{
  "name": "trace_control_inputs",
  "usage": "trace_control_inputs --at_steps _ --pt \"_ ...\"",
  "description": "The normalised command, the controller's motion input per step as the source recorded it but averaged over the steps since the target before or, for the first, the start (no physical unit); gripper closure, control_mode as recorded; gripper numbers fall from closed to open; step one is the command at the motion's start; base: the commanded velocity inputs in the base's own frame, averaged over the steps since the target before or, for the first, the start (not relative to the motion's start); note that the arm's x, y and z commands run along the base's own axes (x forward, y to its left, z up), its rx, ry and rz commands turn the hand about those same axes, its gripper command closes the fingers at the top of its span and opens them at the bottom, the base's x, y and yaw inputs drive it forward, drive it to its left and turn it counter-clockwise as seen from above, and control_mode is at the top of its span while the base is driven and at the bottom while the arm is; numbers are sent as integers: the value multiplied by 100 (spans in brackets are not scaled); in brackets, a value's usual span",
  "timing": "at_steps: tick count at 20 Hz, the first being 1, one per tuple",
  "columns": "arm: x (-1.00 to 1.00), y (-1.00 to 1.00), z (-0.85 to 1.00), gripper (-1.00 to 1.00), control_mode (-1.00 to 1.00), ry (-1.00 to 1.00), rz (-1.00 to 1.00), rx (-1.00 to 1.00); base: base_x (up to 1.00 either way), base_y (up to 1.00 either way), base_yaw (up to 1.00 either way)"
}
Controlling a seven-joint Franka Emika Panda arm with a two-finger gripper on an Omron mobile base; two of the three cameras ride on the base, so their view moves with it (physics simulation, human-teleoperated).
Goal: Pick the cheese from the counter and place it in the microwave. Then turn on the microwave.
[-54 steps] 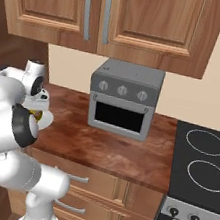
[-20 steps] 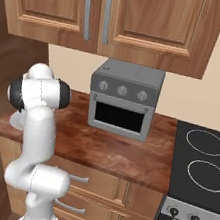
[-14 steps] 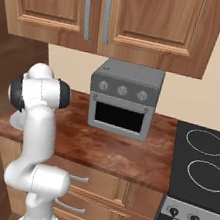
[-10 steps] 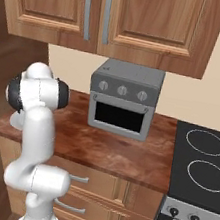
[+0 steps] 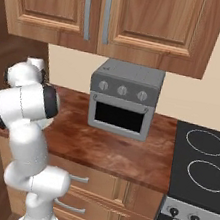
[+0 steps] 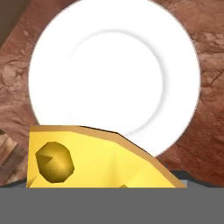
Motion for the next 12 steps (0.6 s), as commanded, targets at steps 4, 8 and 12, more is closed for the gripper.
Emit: trace_control_inputs --at_steps 4,8,12 --pt "-100 -68 55 100 -100 -10 0 2 0 0 0" --pt "-98 -55 86 100 -100 -2 0 4 0 0 0" --pt "-93 -44 100 100 -100 0 0 6 0 0 0"
